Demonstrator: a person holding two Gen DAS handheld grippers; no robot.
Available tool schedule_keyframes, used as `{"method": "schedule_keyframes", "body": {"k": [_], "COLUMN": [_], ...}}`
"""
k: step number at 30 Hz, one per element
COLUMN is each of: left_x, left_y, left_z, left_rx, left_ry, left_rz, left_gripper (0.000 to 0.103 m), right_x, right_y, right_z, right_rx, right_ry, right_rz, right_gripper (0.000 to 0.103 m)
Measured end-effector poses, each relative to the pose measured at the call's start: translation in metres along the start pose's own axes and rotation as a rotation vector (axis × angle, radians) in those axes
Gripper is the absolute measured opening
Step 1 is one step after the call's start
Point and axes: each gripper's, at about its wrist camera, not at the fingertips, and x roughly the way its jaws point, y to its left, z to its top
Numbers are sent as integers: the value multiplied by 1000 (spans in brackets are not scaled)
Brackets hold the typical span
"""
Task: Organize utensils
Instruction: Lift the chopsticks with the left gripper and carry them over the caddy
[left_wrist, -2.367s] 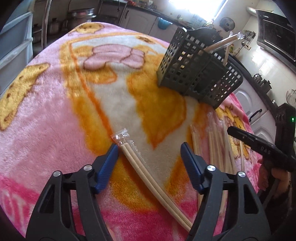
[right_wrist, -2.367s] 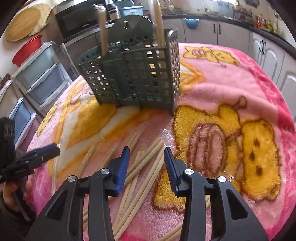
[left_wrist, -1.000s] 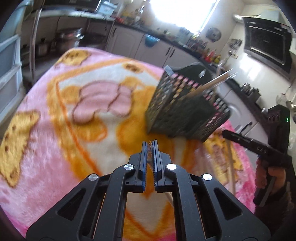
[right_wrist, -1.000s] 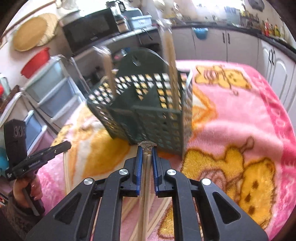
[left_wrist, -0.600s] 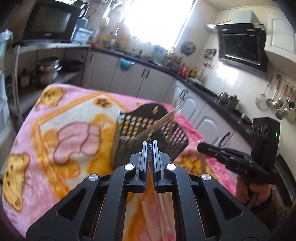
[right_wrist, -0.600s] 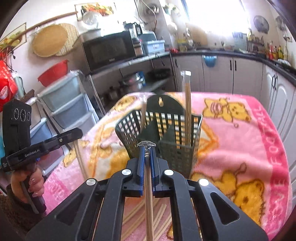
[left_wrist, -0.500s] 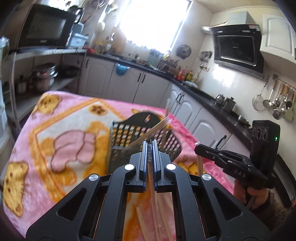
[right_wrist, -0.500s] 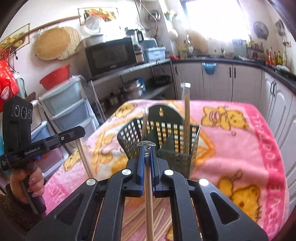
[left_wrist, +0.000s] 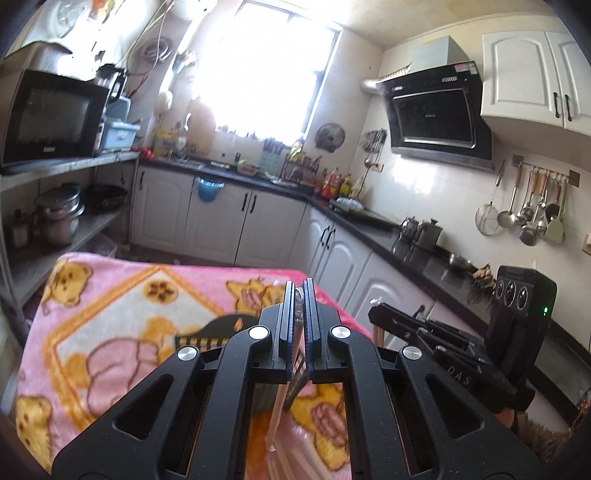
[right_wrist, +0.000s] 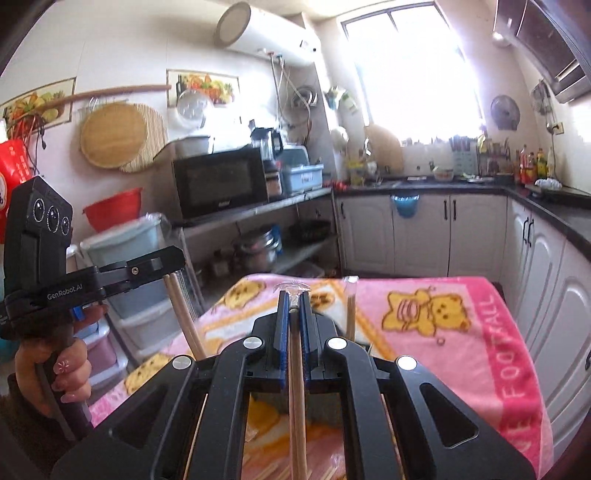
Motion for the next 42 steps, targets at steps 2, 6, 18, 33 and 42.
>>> {"method": "schedule_keyframes", "body": {"k": [2, 6, 18, 33, 42], "left_x": [2, 6, 32, 73, 78], "left_y": [-3, -7, -8, 15, 30], "left_z": [6, 19, 55, 35, 14], "left_rx": [-3, -13, -9, 21, 5], "left_ry": [-19, -57, -130, -121, -93], "left_rz": [-10, -26, 14, 106, 115], "left_gripper": [2, 2, 2, 2, 2], "right_x": [0, 0, 3, 34, 60], "right_y": [-3, -6, -16, -26, -25], "right_z": [6, 18, 60, 59, 41], "right_rx": [7, 9, 11, -29, -35], "right_ry": [-20, -51, -191, -329, -317], "right_rz": [-5, -10, -34, -117, -128], "right_gripper": [6, 6, 6, 6, 6]}}
